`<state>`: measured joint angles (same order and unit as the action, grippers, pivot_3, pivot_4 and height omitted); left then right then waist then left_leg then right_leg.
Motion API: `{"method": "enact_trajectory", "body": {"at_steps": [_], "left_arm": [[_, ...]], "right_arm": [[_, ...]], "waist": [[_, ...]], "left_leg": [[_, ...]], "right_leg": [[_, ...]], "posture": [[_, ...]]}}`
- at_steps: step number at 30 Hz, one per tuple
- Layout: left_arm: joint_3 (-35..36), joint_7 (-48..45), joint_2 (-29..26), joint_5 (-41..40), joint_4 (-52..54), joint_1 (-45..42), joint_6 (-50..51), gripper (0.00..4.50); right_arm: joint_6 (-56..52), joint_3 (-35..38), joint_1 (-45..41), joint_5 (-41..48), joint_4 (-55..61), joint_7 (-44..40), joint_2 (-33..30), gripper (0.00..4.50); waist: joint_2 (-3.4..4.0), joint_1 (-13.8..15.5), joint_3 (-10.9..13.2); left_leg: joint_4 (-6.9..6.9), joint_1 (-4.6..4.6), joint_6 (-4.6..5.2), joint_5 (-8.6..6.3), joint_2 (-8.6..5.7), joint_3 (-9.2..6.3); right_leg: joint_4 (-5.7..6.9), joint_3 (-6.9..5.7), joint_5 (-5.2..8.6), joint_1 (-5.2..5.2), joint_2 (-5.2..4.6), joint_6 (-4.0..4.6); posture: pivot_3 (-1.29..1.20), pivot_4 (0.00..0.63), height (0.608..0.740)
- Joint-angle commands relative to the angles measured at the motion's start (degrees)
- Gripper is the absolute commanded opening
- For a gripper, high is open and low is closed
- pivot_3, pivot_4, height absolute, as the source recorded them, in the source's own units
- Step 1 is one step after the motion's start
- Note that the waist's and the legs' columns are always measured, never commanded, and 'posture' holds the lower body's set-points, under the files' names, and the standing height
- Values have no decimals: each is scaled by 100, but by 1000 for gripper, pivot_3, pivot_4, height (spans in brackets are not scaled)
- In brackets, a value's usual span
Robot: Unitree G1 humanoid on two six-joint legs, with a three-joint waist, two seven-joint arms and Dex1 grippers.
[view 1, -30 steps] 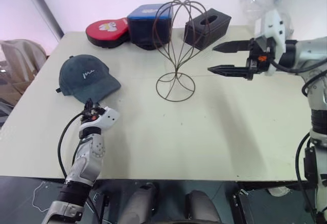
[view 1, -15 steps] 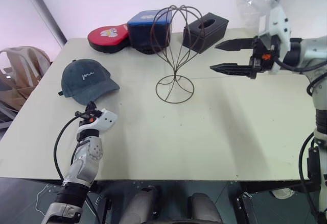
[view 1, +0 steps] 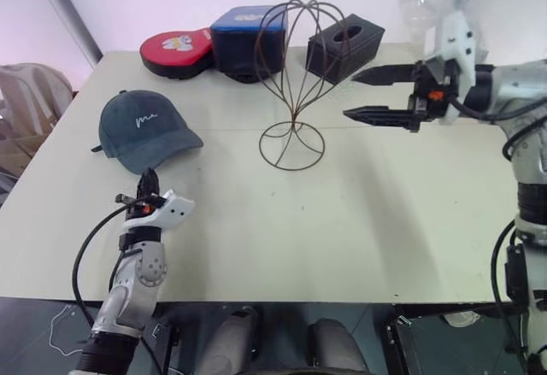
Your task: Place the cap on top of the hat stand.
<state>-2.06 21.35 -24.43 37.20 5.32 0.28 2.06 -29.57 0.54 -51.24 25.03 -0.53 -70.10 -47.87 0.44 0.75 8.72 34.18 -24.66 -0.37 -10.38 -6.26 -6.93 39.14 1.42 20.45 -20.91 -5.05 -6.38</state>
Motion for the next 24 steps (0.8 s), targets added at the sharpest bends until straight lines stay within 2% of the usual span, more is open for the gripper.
{"method": "enact_trajectory", "body": {"at_steps": [1, 9, 16, 24], "left_arm": [[290, 43, -102, 152, 529, -113, -69, 36], [484, -79, -187, 378, 983, -441, -18, 36], [703, -340, -327, 298, 1193, -977, -59, 36], [900, -914, -743, -743, 730, -2253, -961, 36]], "right_arm": [[115, 63, -220, 6, -50, -30, 7, 3068], [154, 8, -262, -39, -170, -171, -3, 3068], [218, 0, -239, -143, -230, -217, -51, 3068], [303, -59, -299, -228, -356, -203, 28, 3068]], "waist": [[-5, -3, 3], [-14, -3, 9], [-16, -3, 10], [-30, -12, 18]], "left_leg": [[0, -3, 0, 0, 0, 0], [9, -66, -7, 6, 0, 1], [9, -67, -7, 6, 0, 1], [14, -70, -8, 7, -2, 2]], "right_leg": [[0, 0, 0, -4, 0, 0], [17, -2, -2, -51, 3, 0], [16, -4, -2, -51, 4, 0], [13, -10, -2, -50, 3, -1]], "posture": [[0, 150, 740], [0, 150, 740], [0, 150, 740], [0, 150, 740]]}}
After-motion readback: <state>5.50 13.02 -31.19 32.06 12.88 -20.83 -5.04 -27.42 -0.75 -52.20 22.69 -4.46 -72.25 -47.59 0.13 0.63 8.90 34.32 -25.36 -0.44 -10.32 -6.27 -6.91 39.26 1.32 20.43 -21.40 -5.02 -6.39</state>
